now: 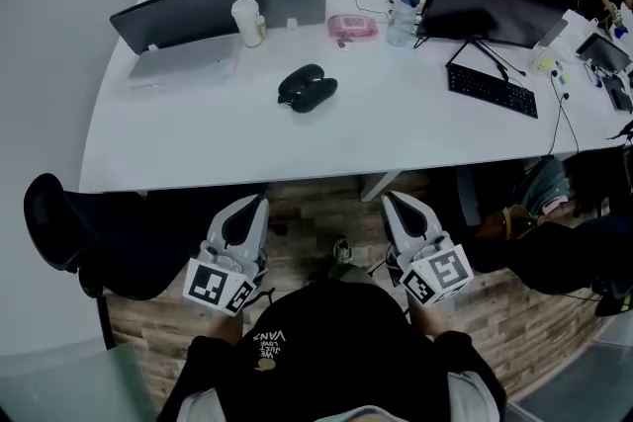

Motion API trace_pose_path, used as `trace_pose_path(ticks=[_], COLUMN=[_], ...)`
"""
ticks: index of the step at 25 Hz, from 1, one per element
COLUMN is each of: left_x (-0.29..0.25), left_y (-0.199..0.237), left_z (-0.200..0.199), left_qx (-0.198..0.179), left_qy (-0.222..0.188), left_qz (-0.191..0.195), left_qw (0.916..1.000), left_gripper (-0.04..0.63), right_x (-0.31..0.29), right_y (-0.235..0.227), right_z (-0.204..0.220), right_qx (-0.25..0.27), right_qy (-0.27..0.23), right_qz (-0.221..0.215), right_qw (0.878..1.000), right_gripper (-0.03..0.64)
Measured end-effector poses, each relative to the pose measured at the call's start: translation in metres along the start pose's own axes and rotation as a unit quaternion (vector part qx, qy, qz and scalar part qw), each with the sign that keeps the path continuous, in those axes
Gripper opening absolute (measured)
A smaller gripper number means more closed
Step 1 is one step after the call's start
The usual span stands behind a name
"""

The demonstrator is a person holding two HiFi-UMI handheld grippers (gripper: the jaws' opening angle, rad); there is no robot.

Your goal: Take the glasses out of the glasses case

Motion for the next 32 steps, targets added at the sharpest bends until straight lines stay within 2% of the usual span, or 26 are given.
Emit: trace_pose_path(ticks=[10,19,26,32], left_x=[-0.061,-0.096,-0.111,-0.129], left_y=[0.005,0.007,0.011,0.024], left_z=[0.0,0.011,0.016,0.019], left_qx=[0.0,0.002,0.005,0.001], left_qy=[-0.003,-0.003,0.01,0.022], left_qz=[-0.021,-0.06,-0.073,-0.065], left_qw=[0.9998,0.9982,0.9973,0.9976], left_gripper=[0.0,0.0,0.0,0.0], right_x=[-0.034,-0.055,-0.065,-0.075], right_y=[-0.059,-0.101,-0.119,-0.129], right_z=[-0.001,0.009,0.016,0.021], right_qx=[-0.004,-0.008,-0.022,-0.028], right_qy=[0.003,0.019,0.029,0.03], right_qz=[-0.026,-0.064,-0.07,-0.06], right_qw=[1.0,0.998,0.997,0.997], right_gripper=[0.002,0.002,0.002,0.002])
Point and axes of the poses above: the fingertips, and each gripper's own axes: x backward along the fingers, y to its left, z out of its underside, the point moved 7 cm from there along x, backward along the fingers, and after that the axes turned 7 degrees about x, right-handed, at the moved point
